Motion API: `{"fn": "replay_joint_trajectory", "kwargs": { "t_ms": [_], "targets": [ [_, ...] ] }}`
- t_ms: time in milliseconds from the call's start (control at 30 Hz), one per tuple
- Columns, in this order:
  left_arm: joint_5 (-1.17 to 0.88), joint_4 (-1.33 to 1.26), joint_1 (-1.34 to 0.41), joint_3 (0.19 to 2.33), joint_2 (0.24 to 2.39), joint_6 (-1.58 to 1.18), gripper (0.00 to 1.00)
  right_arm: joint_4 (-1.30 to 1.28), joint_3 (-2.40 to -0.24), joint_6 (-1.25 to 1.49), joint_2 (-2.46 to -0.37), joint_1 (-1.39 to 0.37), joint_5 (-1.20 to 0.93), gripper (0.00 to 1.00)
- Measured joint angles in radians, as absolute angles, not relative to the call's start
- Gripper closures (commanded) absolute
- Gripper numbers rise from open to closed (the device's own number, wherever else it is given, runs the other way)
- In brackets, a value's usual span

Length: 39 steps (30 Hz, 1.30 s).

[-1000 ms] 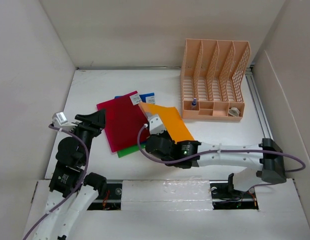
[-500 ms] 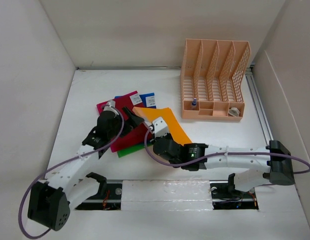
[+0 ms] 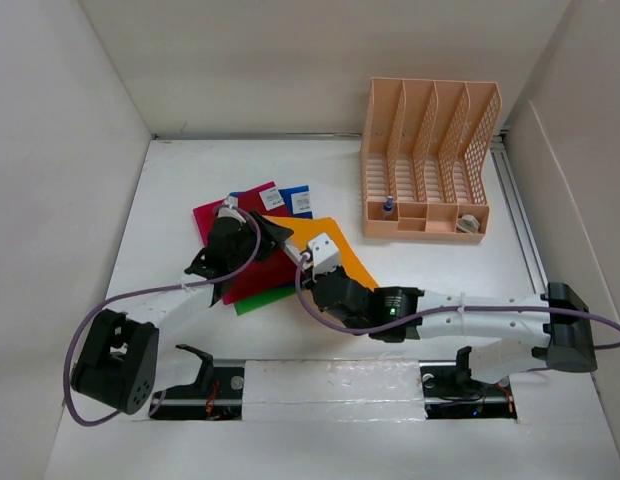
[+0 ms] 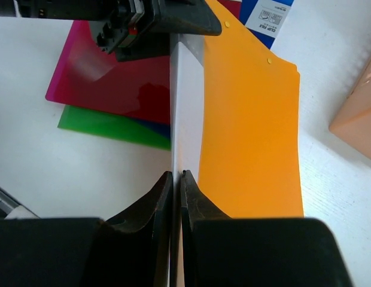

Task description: Organize the desk

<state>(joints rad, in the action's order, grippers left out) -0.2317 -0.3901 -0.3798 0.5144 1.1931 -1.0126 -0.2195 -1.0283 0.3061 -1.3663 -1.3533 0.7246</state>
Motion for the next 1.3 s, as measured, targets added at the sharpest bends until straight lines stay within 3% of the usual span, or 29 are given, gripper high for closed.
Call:
{"fn": "replay_joint_trajectory", "kwargs": {
  "t_ms": [33,67,100,233,300,333,400,433,600,733,1000,1267,1300],
  "targets": [
    [-0.224,-0.416,-0.38,0.509,1.206,-1.022,0.67,-0.219,-1.024,0.306,-1.357,-1.353,0.721,1.0],
    [-0.22,-0.445,-0.38,0.5,1.215,-1.033,0.9,-0.217,-1.019,0.307,-1.347,-1.353,0.717,1.0],
    [-0.228,-0.47,-0.38,0.494,1.216,-1.088,1.0,-0.218,-1.013,0.311,-1.339,-1.353,0.701,1.0],
    [-0.253,-0.55,-0.395,0.485,1.187,-1.14,1.0,-0.262,-0.965,0.313,-1.336,-1.35,0.683,0.97],
    [-0.228,-0.556,-0.398,0.469,1.164,-1.125,1.0,-0.261,-0.965,0.315,-1.33,-1.345,0.682,0.79],
    [-0.213,-0.545,-0.403,0.46,1.143,-1.122,1.0,-0.262,-0.965,0.318,-1.325,-1.346,0.677,0.6],
    [-0.173,-0.512,-0.413,0.451,1.095,-1.102,1.0,-0.268,-0.971,0.337,-1.318,-1.346,0.672,0.46],
    [-0.159,-0.493,-0.418,0.451,1.067,-1.088,1.0,-0.277,-0.984,0.343,-1.316,-1.347,0.672,0.34],
    [-0.094,-0.407,-0.449,0.453,0.932,-1.059,1.0,-0.284,-1.075,0.356,-1.315,-1.347,0.665,0.1],
    [-0.091,-0.321,-0.472,0.479,0.888,-1.052,1.0,-0.289,-1.135,0.35,-1.339,-1.347,0.668,0.07],
    [-0.124,-0.21,-0.476,0.504,0.828,-1.053,1.0,-0.314,-1.295,0.302,-1.594,-1.347,0.741,0.07],
    [-0.129,-0.077,-0.476,0.561,0.747,-1.032,1.0,-0.287,-1.295,0.248,-1.631,-1.327,0.832,0.22],
    [-0.13,-0.064,-0.476,0.571,0.741,-1.03,1.0,-0.276,-1.295,0.245,-1.631,-1.321,0.837,0.28]
  ]
}}
